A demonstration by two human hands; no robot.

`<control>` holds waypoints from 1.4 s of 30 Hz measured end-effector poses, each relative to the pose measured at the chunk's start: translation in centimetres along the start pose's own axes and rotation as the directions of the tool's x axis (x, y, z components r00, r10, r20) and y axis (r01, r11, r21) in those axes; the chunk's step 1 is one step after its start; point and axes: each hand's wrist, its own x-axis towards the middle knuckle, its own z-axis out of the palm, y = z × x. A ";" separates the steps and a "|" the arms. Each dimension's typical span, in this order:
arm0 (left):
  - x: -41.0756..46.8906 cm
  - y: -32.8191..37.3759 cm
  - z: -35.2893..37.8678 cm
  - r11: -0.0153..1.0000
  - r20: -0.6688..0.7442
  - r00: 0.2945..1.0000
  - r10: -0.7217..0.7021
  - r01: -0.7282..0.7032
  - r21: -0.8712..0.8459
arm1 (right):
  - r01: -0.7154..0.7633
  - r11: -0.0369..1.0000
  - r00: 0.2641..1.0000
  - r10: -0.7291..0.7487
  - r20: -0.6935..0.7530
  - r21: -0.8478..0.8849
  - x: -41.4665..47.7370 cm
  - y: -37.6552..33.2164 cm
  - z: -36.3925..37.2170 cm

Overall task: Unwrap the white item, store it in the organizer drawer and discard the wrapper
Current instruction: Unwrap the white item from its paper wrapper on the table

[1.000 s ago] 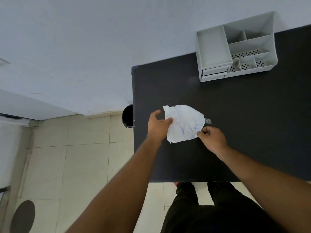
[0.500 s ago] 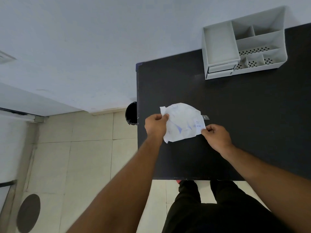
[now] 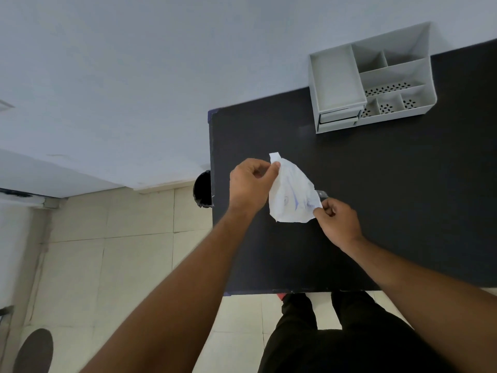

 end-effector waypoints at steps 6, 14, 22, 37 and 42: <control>-0.8 0.4 0.9 0.976 -0.130 0.984 0.121 -0.093 0.199 | 0.044 0.999 0.999 -0.044 -0.012 -0.028 -0.7 0.0 0.2; -2.3 0.0 0.8 0.943 -0.205 0.920 0.333 -0.322 0.087 | 0.096 0.995 0.992 -0.098 -0.076 -0.040 -1.3 -0.1 -0.3; -3.5 -1.3 1.5 0.975 -0.152 0.966 0.211 -0.219 -0.041 | 0.091 0.992 0.992 -0.098 -0.077 -0.085 -1.3 0.6 -0.3; -2.3 -10.0 -1.2 0.907 -0.025 0.926 -0.378 0.375 0.188 | 0.215 0.946 0.964 -0.166 0.208 -0.242 -2.0 1.6 1.8; -5.3 -9.3 1.7 0.846 0.131 0.989 -0.072 -0.009 0.533 | 0.177 0.954 0.959 -0.112 0.259 -0.243 -2.1 1.9 2.5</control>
